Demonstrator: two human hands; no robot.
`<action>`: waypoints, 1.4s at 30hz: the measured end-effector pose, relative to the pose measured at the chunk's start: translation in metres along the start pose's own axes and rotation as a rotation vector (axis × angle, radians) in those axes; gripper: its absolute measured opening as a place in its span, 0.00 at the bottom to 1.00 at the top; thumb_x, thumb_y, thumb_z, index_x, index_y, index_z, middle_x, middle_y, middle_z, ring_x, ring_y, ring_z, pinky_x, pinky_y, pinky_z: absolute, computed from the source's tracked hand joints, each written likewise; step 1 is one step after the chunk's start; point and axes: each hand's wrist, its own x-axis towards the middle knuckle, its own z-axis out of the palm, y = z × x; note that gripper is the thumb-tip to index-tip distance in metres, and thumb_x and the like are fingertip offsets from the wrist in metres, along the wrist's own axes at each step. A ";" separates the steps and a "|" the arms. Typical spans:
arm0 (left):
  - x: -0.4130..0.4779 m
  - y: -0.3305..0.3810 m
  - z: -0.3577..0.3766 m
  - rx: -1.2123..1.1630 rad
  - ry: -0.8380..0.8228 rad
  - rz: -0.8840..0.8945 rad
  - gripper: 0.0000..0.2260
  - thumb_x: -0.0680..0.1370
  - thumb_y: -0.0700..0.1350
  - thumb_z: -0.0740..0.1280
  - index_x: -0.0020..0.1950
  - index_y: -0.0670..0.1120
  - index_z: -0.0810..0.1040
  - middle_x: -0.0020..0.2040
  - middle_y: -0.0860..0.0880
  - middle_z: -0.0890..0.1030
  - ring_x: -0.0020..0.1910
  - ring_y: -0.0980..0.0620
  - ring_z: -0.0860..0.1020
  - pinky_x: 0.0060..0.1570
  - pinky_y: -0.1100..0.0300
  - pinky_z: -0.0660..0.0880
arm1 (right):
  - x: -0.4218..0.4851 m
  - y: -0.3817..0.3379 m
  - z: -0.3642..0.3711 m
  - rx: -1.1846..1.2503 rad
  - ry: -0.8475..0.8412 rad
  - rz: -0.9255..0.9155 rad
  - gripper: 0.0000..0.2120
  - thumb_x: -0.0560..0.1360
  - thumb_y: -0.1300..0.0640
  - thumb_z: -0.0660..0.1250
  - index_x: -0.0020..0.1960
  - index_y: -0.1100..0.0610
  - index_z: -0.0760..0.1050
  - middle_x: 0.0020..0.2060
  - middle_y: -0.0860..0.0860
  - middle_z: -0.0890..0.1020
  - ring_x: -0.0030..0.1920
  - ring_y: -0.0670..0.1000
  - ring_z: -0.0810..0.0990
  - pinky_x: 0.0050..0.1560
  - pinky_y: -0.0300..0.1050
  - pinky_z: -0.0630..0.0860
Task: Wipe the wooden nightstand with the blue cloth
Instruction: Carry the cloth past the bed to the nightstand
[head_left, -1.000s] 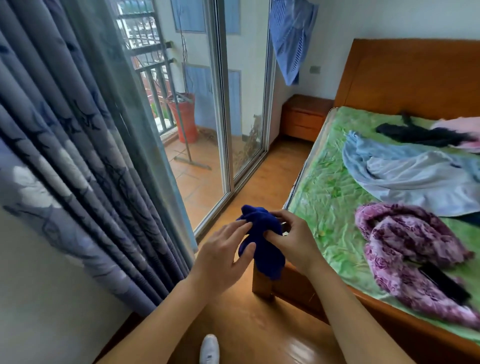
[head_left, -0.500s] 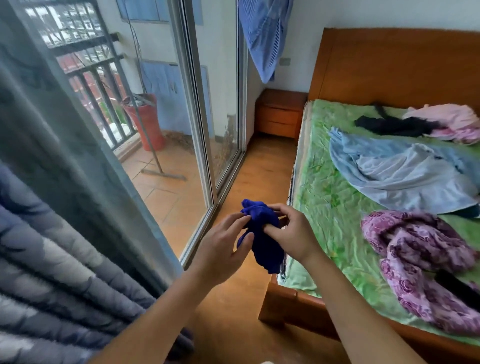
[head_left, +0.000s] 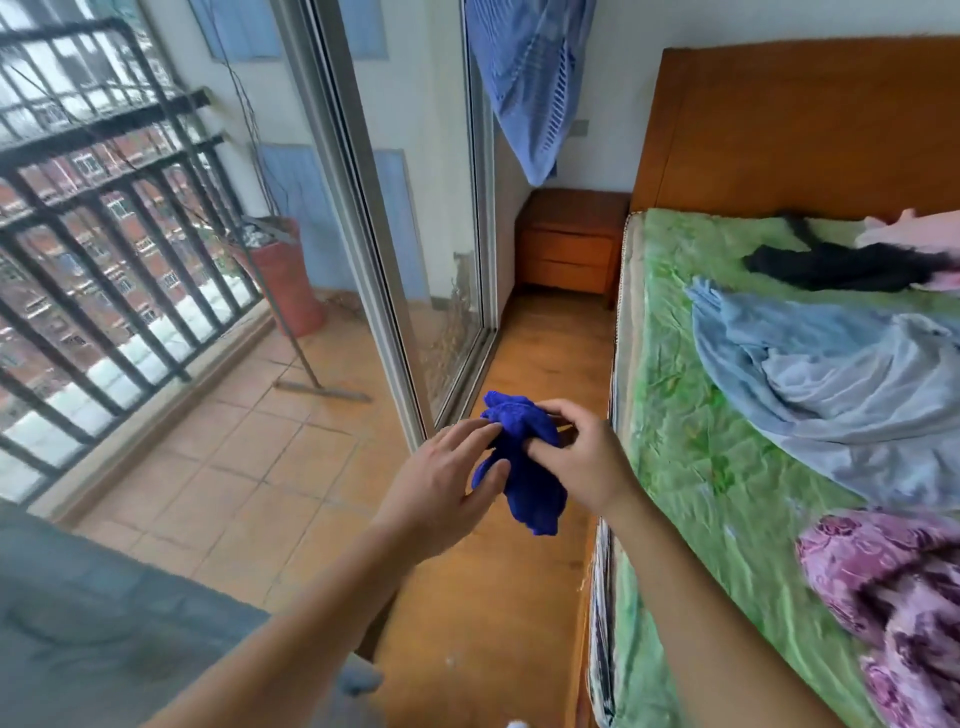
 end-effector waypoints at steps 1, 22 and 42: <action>0.016 -0.005 -0.006 0.015 0.002 0.005 0.22 0.82 0.58 0.57 0.70 0.46 0.74 0.67 0.49 0.77 0.63 0.48 0.77 0.62 0.48 0.76 | 0.018 -0.003 -0.001 -0.009 0.007 -0.010 0.13 0.73 0.57 0.75 0.55 0.44 0.81 0.44 0.36 0.84 0.49 0.41 0.82 0.52 0.46 0.82; 0.360 -0.163 0.021 -0.001 -0.231 0.303 0.23 0.82 0.58 0.56 0.70 0.45 0.74 0.66 0.49 0.78 0.61 0.46 0.78 0.60 0.49 0.75 | 0.324 0.029 -0.022 -0.138 0.288 0.154 0.15 0.72 0.59 0.73 0.54 0.41 0.80 0.47 0.35 0.84 0.52 0.39 0.81 0.53 0.39 0.78; 0.702 -0.150 0.121 -0.003 -0.229 0.335 0.23 0.82 0.58 0.56 0.70 0.45 0.74 0.66 0.49 0.78 0.60 0.47 0.78 0.59 0.50 0.75 | 0.620 0.095 -0.205 -0.089 0.357 0.115 0.15 0.71 0.63 0.72 0.51 0.45 0.81 0.44 0.39 0.85 0.47 0.40 0.82 0.49 0.35 0.77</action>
